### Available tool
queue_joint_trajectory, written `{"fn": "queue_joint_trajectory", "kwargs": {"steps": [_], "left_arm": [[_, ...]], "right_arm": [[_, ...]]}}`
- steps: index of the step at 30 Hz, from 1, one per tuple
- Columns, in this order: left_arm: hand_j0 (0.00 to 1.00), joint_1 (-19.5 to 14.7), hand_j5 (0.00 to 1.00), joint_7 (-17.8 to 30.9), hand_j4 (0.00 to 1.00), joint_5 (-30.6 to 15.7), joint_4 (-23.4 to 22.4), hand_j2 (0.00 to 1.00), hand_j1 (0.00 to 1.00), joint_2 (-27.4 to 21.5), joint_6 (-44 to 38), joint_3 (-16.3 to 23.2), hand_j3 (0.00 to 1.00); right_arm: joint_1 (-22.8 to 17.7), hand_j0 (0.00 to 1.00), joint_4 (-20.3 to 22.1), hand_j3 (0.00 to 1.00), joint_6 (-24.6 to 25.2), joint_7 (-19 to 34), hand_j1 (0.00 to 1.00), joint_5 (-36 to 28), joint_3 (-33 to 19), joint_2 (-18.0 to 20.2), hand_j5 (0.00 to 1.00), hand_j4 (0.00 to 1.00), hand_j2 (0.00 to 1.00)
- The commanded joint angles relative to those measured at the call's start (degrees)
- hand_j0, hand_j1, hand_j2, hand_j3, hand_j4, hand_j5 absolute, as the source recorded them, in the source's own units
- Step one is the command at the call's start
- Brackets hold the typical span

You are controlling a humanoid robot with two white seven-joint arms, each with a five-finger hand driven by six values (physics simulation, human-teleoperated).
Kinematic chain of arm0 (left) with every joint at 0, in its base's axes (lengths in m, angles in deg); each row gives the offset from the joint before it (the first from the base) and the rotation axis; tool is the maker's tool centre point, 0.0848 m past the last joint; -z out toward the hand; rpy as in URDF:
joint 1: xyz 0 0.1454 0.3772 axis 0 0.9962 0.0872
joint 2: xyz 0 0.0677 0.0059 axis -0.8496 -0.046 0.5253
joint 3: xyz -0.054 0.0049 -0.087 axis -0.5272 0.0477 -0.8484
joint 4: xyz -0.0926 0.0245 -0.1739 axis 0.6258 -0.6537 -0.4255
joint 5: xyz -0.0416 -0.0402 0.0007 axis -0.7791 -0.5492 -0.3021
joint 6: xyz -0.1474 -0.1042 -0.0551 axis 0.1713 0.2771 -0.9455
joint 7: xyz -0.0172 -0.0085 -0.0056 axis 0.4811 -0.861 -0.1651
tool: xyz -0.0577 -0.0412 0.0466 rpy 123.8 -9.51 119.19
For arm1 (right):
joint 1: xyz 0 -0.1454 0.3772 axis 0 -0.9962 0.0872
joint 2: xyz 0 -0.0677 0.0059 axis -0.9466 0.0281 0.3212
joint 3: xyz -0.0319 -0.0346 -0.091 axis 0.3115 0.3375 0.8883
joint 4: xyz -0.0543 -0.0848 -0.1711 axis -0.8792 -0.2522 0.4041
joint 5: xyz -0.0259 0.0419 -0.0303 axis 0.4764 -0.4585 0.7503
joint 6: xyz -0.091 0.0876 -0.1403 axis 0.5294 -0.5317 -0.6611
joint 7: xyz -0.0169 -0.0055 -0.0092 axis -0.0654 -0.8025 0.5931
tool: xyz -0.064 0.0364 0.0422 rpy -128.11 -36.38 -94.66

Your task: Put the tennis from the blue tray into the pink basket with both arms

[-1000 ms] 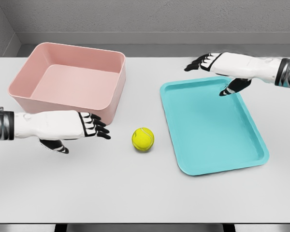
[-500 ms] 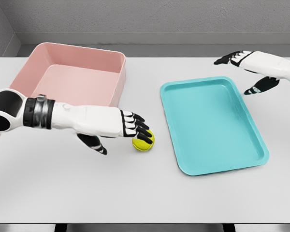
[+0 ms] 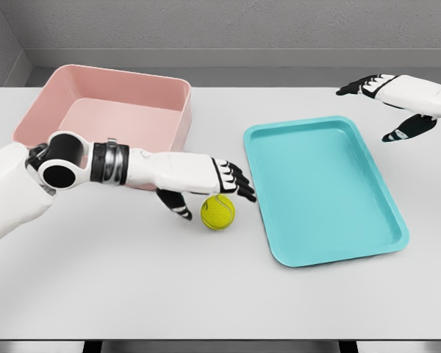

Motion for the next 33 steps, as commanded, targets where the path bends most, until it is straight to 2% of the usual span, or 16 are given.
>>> {"fn": "queue_joint_trajectory", "kwargs": {"steps": [1, 26, 33], "left_arm": [[1.0, 0.0, 1.0, -0.02, 1.0, 1.46, -4.05, 1.0, 1.0, 2.16, -0.15, -0.06, 1.0], [1.0, 0.88, 1.0, -0.02, 1.0, 1.64, -4.58, 1.0, 1.0, 1.72, -0.15, 0.47, 1.0], [1.0, 0.88, 1.0, -0.02, 1.0, 2.95, -5.28, 1.0, 1.0, 2.07, -0.15, 0.56, 1.0]], "right_arm": [[0.0, 1.0, 0.0, 1.0, 0.11, 0.01, 1.0, -0.36, -0.04, 0.1, 1.0, 1.0, 1.0], [0.0, 1.0, 0.0, 1.0, 0.11, 0.01, 1.0, -0.36, -0.12, 0.19, 1.0, 1.0, 1.0], [0.0, 1.0, 0.0, 1.0, 0.11, 0.01, 1.0, -0.36, -0.12, 0.19, 1.0, 1.0, 1.0]]}}
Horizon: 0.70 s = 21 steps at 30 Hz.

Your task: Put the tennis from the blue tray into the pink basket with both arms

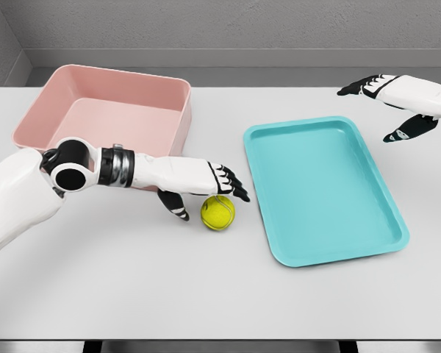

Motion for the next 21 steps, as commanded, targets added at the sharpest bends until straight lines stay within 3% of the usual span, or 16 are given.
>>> {"fn": "queue_joint_trajectory", "kwargs": {"steps": [1, 21], "left_arm": [[1.0, 0.0, 1.0, -0.03, 1.0, -0.2, -0.1, 1.0, 1.0, 0.07, -0.15, 0.0, 1.0], [1.0, 0.79, 1.0, -0.03, 1.0, 1.82, -1.33, 1.0, 1.0, 1.91, -0.15, 0.0, 1.0]], "right_arm": [[0.0, 1.0, 0.0, 1.0, 0.11, -0.02, 1.0, -0.38, -0.06, 0.06, 1.0, 1.0, 1.0], [-0.26, 1.0, 0.0, 1.0, 0.11, -0.02, 1.0, -0.38, 0.02, 0.77, 1.0, 1.0, 1.0]]}}
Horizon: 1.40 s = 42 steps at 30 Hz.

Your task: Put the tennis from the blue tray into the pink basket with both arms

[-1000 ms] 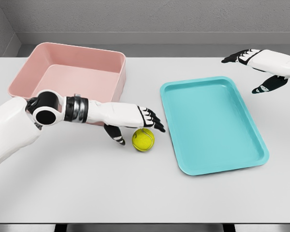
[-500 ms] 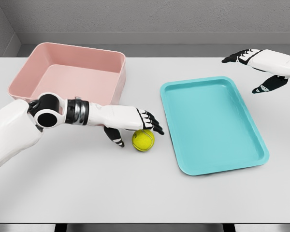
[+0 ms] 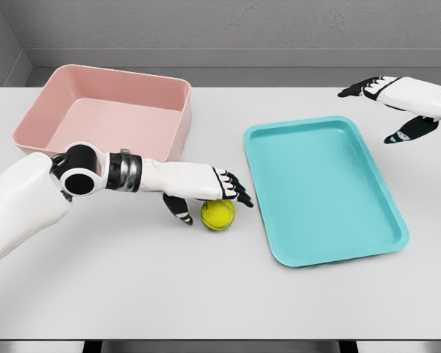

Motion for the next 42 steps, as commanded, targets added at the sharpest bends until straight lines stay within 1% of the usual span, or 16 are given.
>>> {"fn": "queue_joint_trajectory", "kwargs": {"steps": [1, 4, 6, 17, 18, 20, 21, 22, 23, 25, 26, 30, 32, 37, 42], "left_arm": [[1.0, 0.0, 1.0, -0.02, 1.0, -0.35, -0.41, 1.0, 1.0, 0.2, -0.15, -0.04, 1.0], [1.0, 0.44, 1.0, -0.02, 1.0, -0.26, -0.41, 1.0, 1.0, 0.73, -0.15, -0.04, 1.0], [1.0, 0.44, 1.0, -0.02, 1.0, 0.79, -0.32, 1.0, 1.0, 0.99, -0.15, -0.04, 1.0], [1.0, 1.15, 1.0, -0.02, 1.0, 0.79, -0.76, 1.0, 1.0, 0.9, -0.15, -0.12, 1.0], [0.99, 1.23, 0.99, -0.02, 0.99, 0.79, -0.76, 0.99, 0.99, 0.9, -0.15, -0.12, 0.99], [0.86, 1.23, 0.86, -0.02, 0.86, 0.79, -0.76, 0.86, 0.86, 0.9, -0.15, -0.12, 0.86], [0.75, 1.23, 0.75, -0.02, 0.75, 0.79, -0.76, 0.75, 0.75, 0.81, -0.15, -0.12, 0.75], [0.7, 1.23, 0.7, -0.02, 0.7, 0.79, -0.76, 0.7, 0.7, 0.9, -0.15, -0.12, 0.7], [0.68, 1.23, 0.68, -0.02, 0.68, 0.79, -0.76, 0.68, 0.68, 0.9, -0.15, -0.12, 0.68], [0.59, 1.23, 0.59, -0.02, 0.59, 0.79, -0.76, 0.59, 0.59, 0.73, -0.15, -0.12, 0.59], [0.56, 1.23, 0.56, -0.02, 0.56, 0.71, -0.76, 0.56, 0.56, 0.64, -0.15, -0.12, 0.56], [0.56, 1.32, 0.56, -0.02, 0.56, 0.71, -0.76, 0.56, 0.56, 0.29, -0.15, -0.3, 0.56], [0.54, 1.32, 0.54, -0.02, 0.54, 0.71, -0.76, 0.54, 0.54, 0.29, -0.15, -0.21, 0.54], [0.54, 1.32, 0.54, -0.02, 0.54, 0.62, -0.68, 0.54, 0.54, 0.29, -0.15, -0.65, 0.54], [0.54, 1.15, 0.54, -0.02, 0.54, 0.0, 0.9, 0.54, 0.54, 0.2, -0.15, -1.88, 0.54]], "right_arm": [[0.0, 1.0, -0.02, 1.0, 0.11, 0.01, 1.0, -0.38, -0.06, 0.4, 1.0, 1.0, 1.0], [-0.09, 1.0, -0.02, 1.0, 0.11, -0.07, 1.0, -0.38, -0.06, 0.4, 1.0, 1.0, 1.0], [-0.09, 1.0, -0.02, 1.0, 0.11, 0.01, 1.0, -0.38, -0.06, 0.4, 1.0, 1.0, 1.0], [-0.09, 1.0, 0.07, 1.0, 0.11, -0.07, 1.0, -0.38, -0.06, 0.4, 1.0, 1.0, 1.0], [-0.09, 1.0, 0.07, 1.0, 0.11, -0.07, 1.0, -0.38, -0.06, 0.4, 1.0, 1.0, 1.0], [-0.09, 1.0, 0.07, 1.0, 0.11, -0.07, 1.0, -0.38, -0.06, 0.4, 1.0, 1.0, 1.0], [-0.09, 1.0, -0.02, 1.0, 0.11, -0.07, 1.0, -0.38, -0.06, 0.4, 1.0, 1.0, 1.0], [-0.09, 1.0, 0.07, 1.0, 0.11, -0.07, 1.0, -0.38, -0.06, 0.4, 1.0, 1.0, 1.0], [-0.09, 1.0, 0.07, 1.0, 0.11, -0.07, 1.0, -0.38, -0.06, 0.49, 1.0, 1.0, 1.0], [-0.09, 1.0, 0.07, 1.0, 0.11, -0.07, 1.0, -0.38, -0.06, 0.4, 1.0, 1.0, 1.0], [-0.09, 1.0, -0.02, 1.0, 0.11, -0.07, 1.0, -0.38, -0.06, 0.4, 1.0, 1.0, 1.0], [-0.09, 1.0, -0.02, 1.0, 0.11, -0.07, 1.0, -0.38, -0.06, 0.49, 1.0, 1.0, 1.0], [-0.09, 1.0, -0.02, 1.0, 0.11, -0.07, 1.0, -0.38, -0.06, 0.49, 1.0, 1.0, 1.0], [-0.09, 1.0, -0.02, 1.0, 0.11, -0.07, 1.0, -0.38, -0.06, 0.49, 1.0, 1.0, 1.0], [-0.09, 1.0, -0.02, 1.0, 0.11, -0.07, 1.0, -0.38, -0.06, 0.57, 1.0, 1.0, 1.0]]}}
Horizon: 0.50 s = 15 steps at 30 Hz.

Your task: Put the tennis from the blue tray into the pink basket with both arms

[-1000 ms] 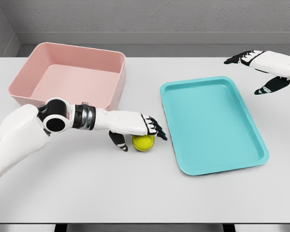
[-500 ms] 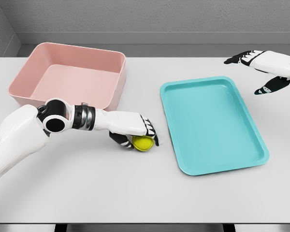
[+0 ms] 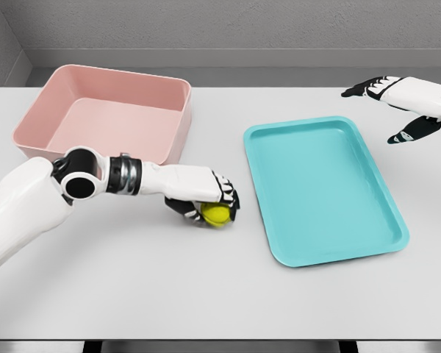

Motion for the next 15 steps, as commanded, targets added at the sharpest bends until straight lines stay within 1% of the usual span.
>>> {"fn": "queue_joint_trajectory", "kwargs": {"steps": [1, 2, 6, 8, 11, 12, 15], "left_arm": [[0.54, 0.0, 0.54, -0.02, 0.54, -0.8, 1.12, 0.54, 0.54, -0.14, -0.17, -0.49, 0.54], [0.54, -0.18, 0.54, -0.02, 0.54, -0.89, 1.21, 0.54, 0.54, -0.14, -0.17, -1.36, 0.54], [0.54, -0.7, 0.54, -0.02, 0.54, -1.07, 1.21, 0.54, 0.54, -0.76, -0.17, -2.59, 0.54], [0.54, -2.02, 0.54, -0.02, 0.54, -2.12, 1.21, 0.54, 0.54, -1.2, -0.17, -2.59, 0.54], [0.53, -3.07, 0.53, -0.02, 0.53, -2.3, 1.21, 0.53, 0.53, -1.2, -0.17, -2.59, 0.53], [0.53, -4.04, 0.53, -0.02, 0.53, -2.74, 1.21, 0.53, 0.53, -1.2, -0.17, -2.59, 0.53], [0.53, -5.71, 0.53, -0.02, 0.53, -3.97, 1.21, 0.53, 0.53, -2.52, -0.17, -3.03, 0.53]], "right_arm": [[0.0, 1.0, 0.01, 1.0, 0.11, -0.03, 1.0, -0.37, -0.09, 0.11, 1.0, 1.0, 1.0], [0.0, 1.0, 0.01, 1.0, 0.11, -0.03, 1.0, -0.46, -0.09, 0.11, 1.0, 1.0, 1.0], [0.0, 1.0, 0.01, 1.0, 0.11, -0.03, 1.0, -0.37, 0.0, 0.11, 1.0, 1.0, 1.0], [0.0, 1.0, 0.1, 1.0, 0.11, -0.03, 1.0, -0.37, 0.0, 0.11, 1.0, 1.0, 1.0], [0.0, 1.0, 0.01, 1.0, 0.11, -0.03, 1.0, -0.37, 0.0, 0.11, 1.0, 1.0, 1.0], [0.0, 1.0, 0.01, 1.0, 0.11, -0.03, 1.0, -0.37, -0.09, 0.11, 1.0, 1.0, 1.0], [0.0, 1.0, 0.01, 1.0, 0.11, -0.03, 1.0, -0.46, 0.0, 0.2, 1.0, 1.0, 1.0]]}}
